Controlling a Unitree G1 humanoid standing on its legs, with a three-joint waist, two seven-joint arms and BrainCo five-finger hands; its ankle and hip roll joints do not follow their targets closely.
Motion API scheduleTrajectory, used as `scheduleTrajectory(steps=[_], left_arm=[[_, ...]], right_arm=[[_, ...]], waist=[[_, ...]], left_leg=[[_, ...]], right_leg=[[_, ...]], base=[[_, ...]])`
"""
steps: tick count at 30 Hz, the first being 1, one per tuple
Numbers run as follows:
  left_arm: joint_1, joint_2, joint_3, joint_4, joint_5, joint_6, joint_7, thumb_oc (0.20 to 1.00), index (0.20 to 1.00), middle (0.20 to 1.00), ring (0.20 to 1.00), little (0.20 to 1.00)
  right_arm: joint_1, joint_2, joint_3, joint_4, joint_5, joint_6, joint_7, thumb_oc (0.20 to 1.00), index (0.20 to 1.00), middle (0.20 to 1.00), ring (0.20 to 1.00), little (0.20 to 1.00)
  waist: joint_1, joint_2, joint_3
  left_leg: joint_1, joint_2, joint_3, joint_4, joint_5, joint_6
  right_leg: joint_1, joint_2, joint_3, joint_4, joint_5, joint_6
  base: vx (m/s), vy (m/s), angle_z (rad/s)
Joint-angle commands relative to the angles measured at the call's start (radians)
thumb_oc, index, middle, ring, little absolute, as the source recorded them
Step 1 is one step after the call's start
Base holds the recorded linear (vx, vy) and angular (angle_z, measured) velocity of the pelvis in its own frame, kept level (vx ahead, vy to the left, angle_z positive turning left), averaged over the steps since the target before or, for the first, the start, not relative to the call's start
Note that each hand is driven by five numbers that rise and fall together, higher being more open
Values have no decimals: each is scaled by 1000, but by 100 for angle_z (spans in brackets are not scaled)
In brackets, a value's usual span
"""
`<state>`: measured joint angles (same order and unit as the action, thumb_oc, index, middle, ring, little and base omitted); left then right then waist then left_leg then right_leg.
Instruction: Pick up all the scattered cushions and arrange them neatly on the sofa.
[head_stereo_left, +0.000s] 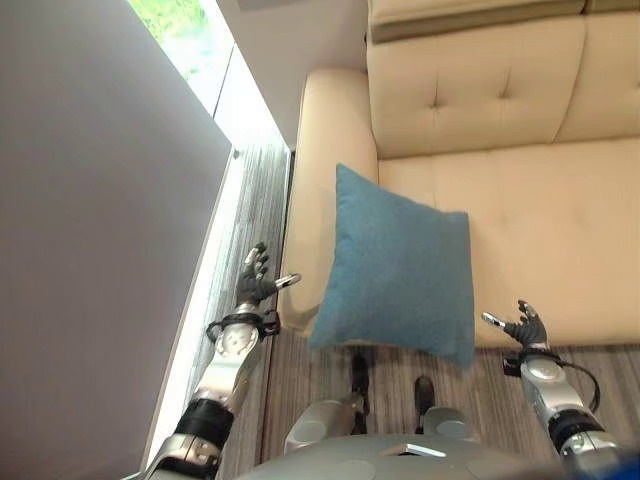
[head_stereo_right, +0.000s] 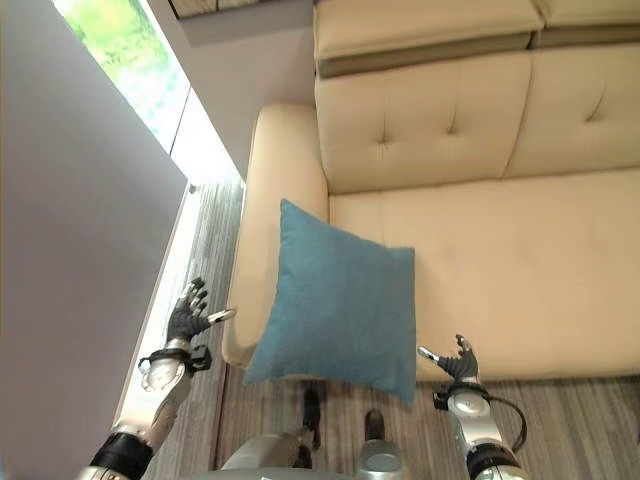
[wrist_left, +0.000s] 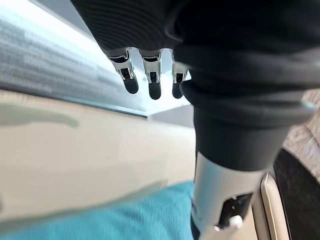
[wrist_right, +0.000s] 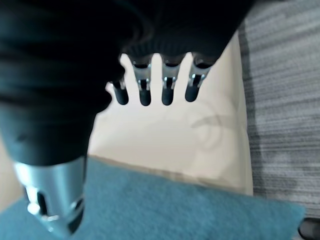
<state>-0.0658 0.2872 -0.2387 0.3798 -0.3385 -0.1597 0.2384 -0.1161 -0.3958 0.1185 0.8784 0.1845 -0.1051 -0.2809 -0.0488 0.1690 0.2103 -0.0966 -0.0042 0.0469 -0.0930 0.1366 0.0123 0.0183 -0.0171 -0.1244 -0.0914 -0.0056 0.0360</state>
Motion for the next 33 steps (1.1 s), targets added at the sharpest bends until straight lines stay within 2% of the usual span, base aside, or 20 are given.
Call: scheduleTrajectory(steps=[1, 6, 16, 25, 33], left_arm=[[-96, 30, 19, 89, 68, -26, 22, 1000, 1000, 1000, 1000, 1000], [-244, 18, -65, 171, 82, -29, 45, 1000, 1000, 1000, 1000, 1000], [-344, -9, -155, 154, 56, -41, 28, 1000, 1000, 1000, 1000, 1000], [-383, -15, -197, 148, 72, -39, 26, 1000, 1000, 1000, 1000, 1000], [-399, -33, -241, 194, 82, -23, 0, 1000, 1000, 1000, 1000, 1000]], right_arm=[[-60, 2, 21, 3, 36, -29, -30, 1000, 1000, 1000, 1000, 1000], [-119, -9, 84, 2, 14, -23, -48, 1000, 1000, 1000, 1000, 1000], [-148, 16, 113, 49, 20, -28, -57, 1000, 1000, 1000, 1000, 1000], [-204, 7, 126, 53, 37, -32, -70, 1000, 1000, 1000, 1000, 1000], [-301, -13, 136, 37, 118, -52, -56, 1000, 1000, 1000, 1000, 1000]], waist=[[3, -75, 19], [-8, -68, 35], [-19, -73, 49], [-29, -45, 83], [-33, -5, 124]], left_leg=[[66, -30, 9, 6, -152, -29], [-32, -32, 9, 6, -119, -35], [-91, -40, 18, 6, -102, -35], [-119, -40, 43, 6, -91, -37], [-184, -39, 65, 6, -73, -40]], right_leg=[[-100, -61, -8, 4, 43, 71], [-194, -64, -8, 13, 64, 66], [-257, -70, 6, 25, 82, 65], [-295, -78, 30, 30, 92, 69], [-374, -90, 45, 41, 103, 73]], base=[[-82, 10, -3], [-128, -9, -1], [-43, -13, 0], [-24, 2, -8], [-17, -4, -1]])
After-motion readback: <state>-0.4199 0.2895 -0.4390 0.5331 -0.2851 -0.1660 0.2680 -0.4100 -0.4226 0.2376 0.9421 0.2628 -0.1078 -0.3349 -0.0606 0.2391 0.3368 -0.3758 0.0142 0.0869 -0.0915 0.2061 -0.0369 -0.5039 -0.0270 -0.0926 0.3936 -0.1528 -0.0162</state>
